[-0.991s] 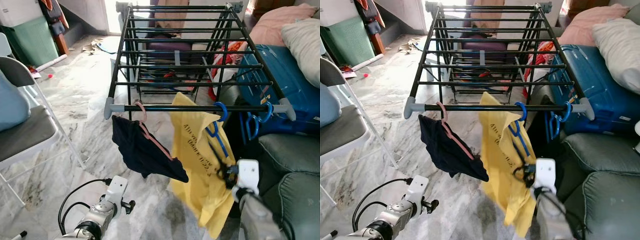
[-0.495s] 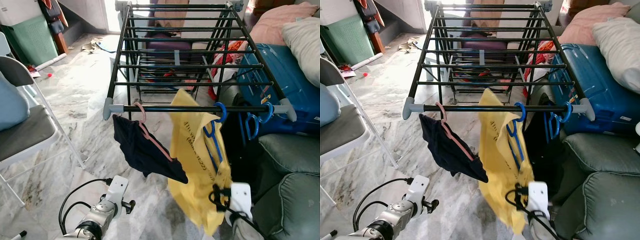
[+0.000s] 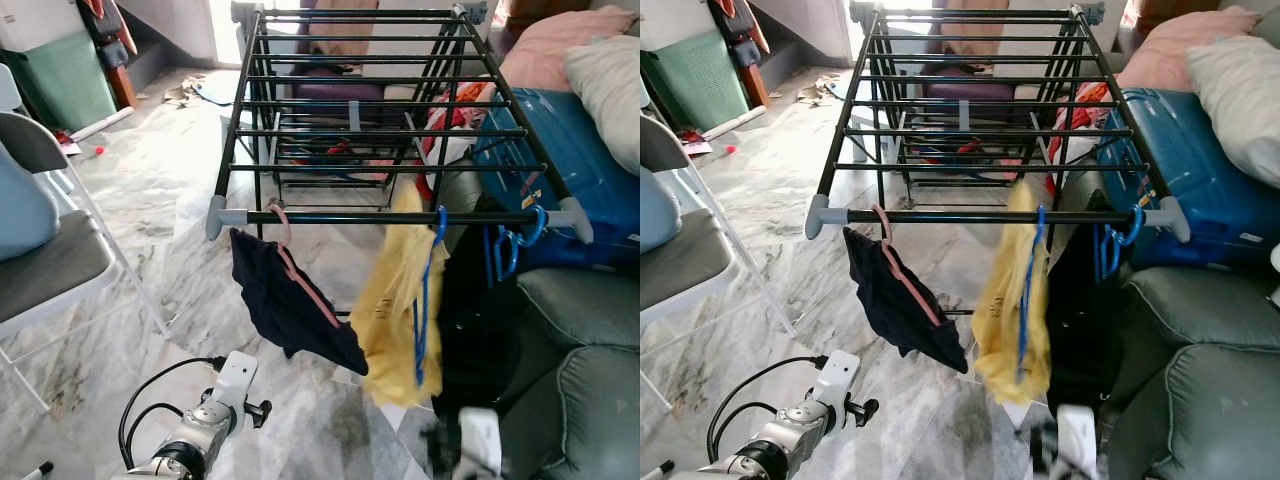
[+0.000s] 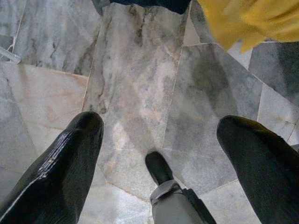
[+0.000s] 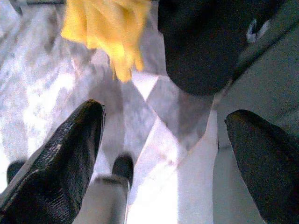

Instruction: Hang hanger

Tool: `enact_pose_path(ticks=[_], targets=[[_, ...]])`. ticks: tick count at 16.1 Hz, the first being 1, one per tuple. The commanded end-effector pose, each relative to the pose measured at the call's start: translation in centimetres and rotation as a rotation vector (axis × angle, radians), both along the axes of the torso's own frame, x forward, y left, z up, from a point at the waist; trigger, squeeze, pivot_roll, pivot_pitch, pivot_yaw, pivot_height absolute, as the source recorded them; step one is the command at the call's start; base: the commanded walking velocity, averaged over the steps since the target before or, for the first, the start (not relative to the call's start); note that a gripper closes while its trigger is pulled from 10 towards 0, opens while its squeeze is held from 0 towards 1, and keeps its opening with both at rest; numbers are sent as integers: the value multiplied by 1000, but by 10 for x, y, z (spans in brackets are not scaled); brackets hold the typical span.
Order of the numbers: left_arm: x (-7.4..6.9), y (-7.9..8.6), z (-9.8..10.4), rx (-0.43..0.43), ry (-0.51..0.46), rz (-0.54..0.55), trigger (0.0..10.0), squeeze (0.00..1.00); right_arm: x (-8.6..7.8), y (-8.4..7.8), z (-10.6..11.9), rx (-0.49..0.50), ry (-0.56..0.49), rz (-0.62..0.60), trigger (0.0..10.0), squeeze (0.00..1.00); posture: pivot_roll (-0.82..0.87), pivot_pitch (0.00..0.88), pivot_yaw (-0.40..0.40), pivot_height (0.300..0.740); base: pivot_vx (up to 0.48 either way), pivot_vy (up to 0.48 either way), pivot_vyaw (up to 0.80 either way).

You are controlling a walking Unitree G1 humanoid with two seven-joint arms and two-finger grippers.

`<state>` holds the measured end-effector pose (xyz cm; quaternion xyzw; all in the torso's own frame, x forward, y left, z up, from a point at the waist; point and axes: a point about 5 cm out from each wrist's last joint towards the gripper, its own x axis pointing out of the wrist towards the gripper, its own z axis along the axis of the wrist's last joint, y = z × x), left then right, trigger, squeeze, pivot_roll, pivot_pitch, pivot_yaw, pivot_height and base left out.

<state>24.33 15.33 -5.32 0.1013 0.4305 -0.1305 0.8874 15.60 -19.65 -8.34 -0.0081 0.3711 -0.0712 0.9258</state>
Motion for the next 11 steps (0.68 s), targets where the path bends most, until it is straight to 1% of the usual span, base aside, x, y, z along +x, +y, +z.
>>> enact_pose_path(ticks=[1,5,9,10,11], targets=[[2,-1,1,12,3,-8,10000,0,6,0,2,18,-10,-10,10000,1000,-71,0,-18,740,0,0,0],[2,-1,1,13,3,-11,10000,0,7,0,1,11,3,7,10000,1000,-73,0,-17,740,0,0,0],[2,-1,1,16,4,-12,10000,0,3,2,-2,24,38,3,10000,1000,-72,0,-16,740,0,0,0],[2,-1,1,17,4,-13,10000,0,1,2,-3,27,42,1,10000,973,-72,0,-15,740,0,0,0],[2,-1,1,17,4,-13,10000,0,1,2,-3,27,42,1,10000,973,-72,0,-15,740,0,0,0]])
